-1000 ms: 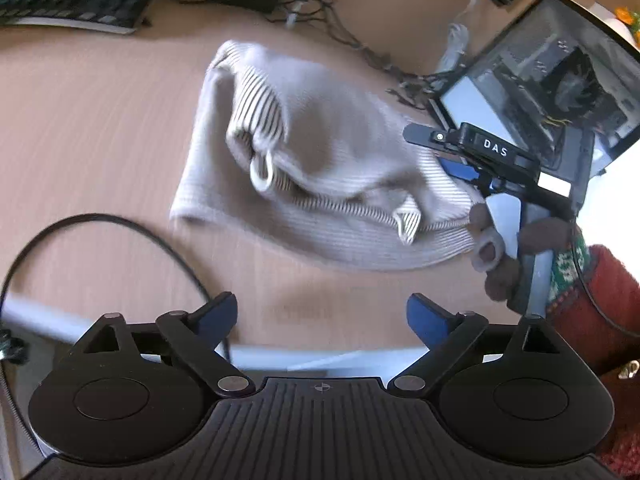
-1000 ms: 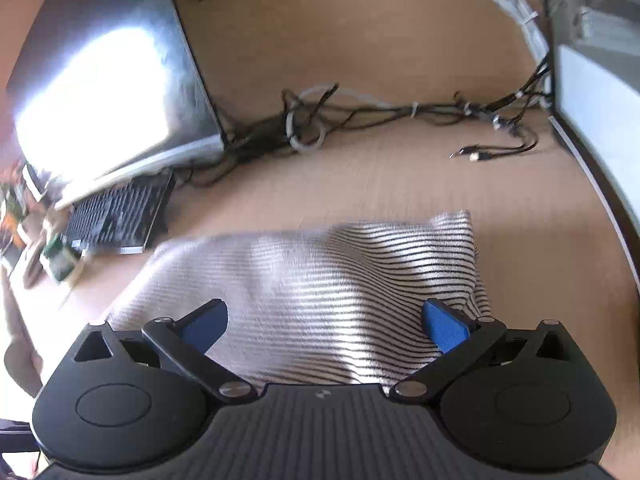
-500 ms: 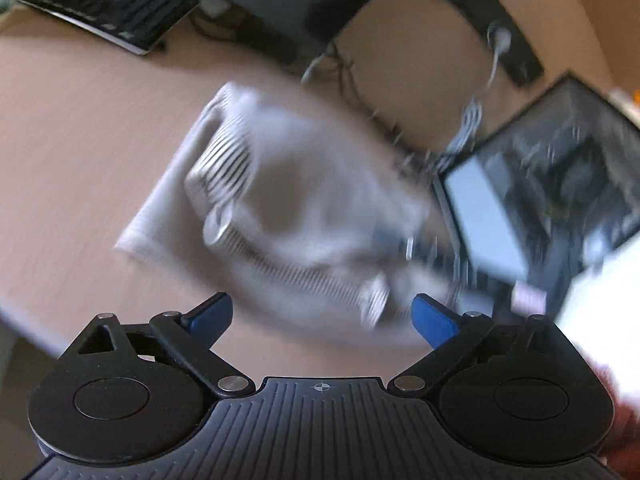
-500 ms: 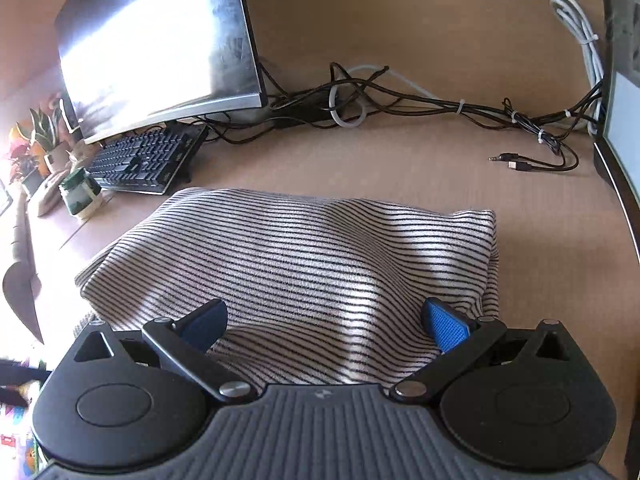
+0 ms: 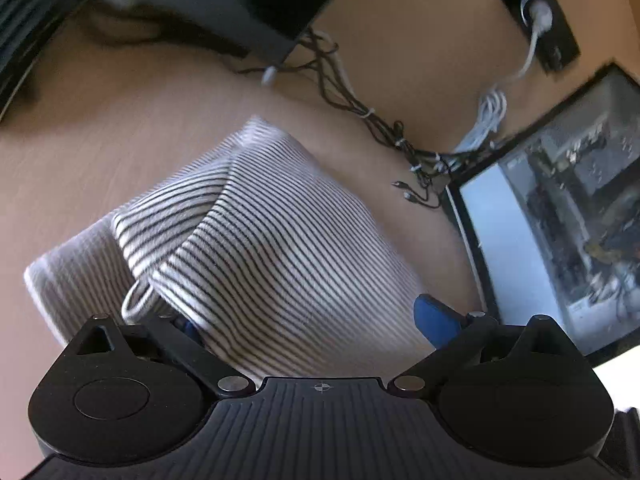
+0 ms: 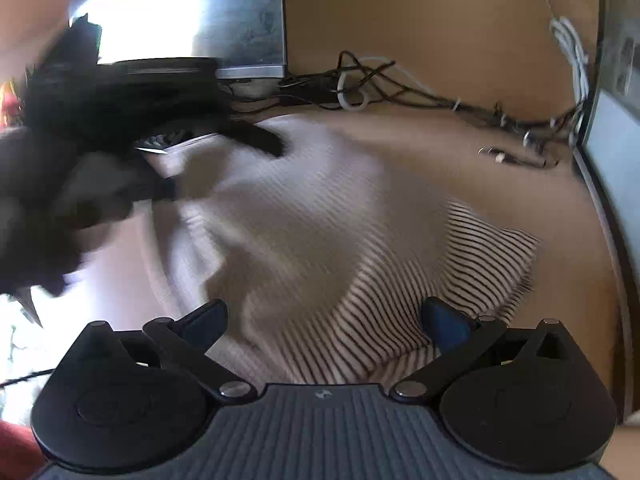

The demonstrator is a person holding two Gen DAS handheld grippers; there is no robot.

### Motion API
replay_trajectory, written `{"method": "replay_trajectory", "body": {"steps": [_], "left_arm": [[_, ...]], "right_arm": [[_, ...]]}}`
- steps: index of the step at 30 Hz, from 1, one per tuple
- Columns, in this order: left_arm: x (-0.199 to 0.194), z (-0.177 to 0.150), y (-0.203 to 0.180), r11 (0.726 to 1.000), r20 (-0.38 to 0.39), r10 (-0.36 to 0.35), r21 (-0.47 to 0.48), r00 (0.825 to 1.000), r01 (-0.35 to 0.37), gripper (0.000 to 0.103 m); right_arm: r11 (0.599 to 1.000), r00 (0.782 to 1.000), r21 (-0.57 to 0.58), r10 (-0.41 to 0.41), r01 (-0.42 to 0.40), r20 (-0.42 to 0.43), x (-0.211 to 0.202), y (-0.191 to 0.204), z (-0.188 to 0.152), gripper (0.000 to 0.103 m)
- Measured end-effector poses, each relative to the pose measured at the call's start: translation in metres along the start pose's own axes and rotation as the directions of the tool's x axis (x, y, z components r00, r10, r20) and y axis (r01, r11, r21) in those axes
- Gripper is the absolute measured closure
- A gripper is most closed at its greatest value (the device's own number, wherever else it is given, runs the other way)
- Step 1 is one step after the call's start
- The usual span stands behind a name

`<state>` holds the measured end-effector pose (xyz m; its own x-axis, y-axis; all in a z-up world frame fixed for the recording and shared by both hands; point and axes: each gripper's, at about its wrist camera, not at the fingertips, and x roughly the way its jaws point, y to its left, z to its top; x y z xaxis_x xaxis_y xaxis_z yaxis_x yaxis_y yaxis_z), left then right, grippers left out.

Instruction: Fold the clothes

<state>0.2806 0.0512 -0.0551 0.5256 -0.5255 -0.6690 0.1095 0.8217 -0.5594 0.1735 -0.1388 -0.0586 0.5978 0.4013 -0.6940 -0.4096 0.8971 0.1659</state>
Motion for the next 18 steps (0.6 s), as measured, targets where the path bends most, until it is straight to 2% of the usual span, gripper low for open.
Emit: {"method": "replay_trajectory", "body": {"steps": [2, 4, 7, 10, 15, 17, 18], "left_arm": [[-0.003, 0.019, -0.002, 0.993, -0.042, 0.002, 0.115, 0.999, 0.003, 0.002], [-0.019, 0.029, -0.002, 0.979, -0.063, -0.015, 0.201, 0.998, 0.027, 0.002], [-0.038, 0.034, 0.006, 0.978, -0.060, -0.055, 0.198, 0.997, 0.066, 0.001], [-0.048, 0.032, 0.013, 0.981, -0.058, -0.111, 0.153, 0.992, 0.119, 0.000], [-0.043, 0.004, 0.008, 0.975, -0.096, -0.202, 0.069, 0.975, 0.209, 0.000], [-0.034, -0.006, -0.001, 0.977, -0.116, -0.189, 0.080, 0.975, 0.199, 0.000], [-0.028, -0.011, -0.007, 0.979, -0.126, -0.158, 0.107, 0.979, 0.171, 0.000]], "right_arm": [[0.995, 0.997, 0.061, 0.078, -0.079, 0.004, -0.011, 0.001, 0.009, 0.000], [0.990, 0.995, 0.117, 0.074, -0.081, 0.059, -0.026, -0.005, 0.020, 0.000], [0.983, 0.985, 0.166, -0.105, 0.082, 0.135, -0.041, -0.021, 0.034, 0.000], [0.936, 0.939, 0.189, -0.321, 0.296, 0.121, -0.031, -0.039, 0.039, 0.000], [0.910, 0.910, 0.053, -0.413, 0.411, 0.029, 0.009, -0.043, 0.029, 0.000], [0.901, 0.902, 0.058, -0.431, 0.430, 0.017, 0.014, -0.040, 0.024, 0.000], [0.897, 0.898, 0.071, -0.439, 0.437, 0.015, 0.016, -0.038, 0.021, 0.000]]}}
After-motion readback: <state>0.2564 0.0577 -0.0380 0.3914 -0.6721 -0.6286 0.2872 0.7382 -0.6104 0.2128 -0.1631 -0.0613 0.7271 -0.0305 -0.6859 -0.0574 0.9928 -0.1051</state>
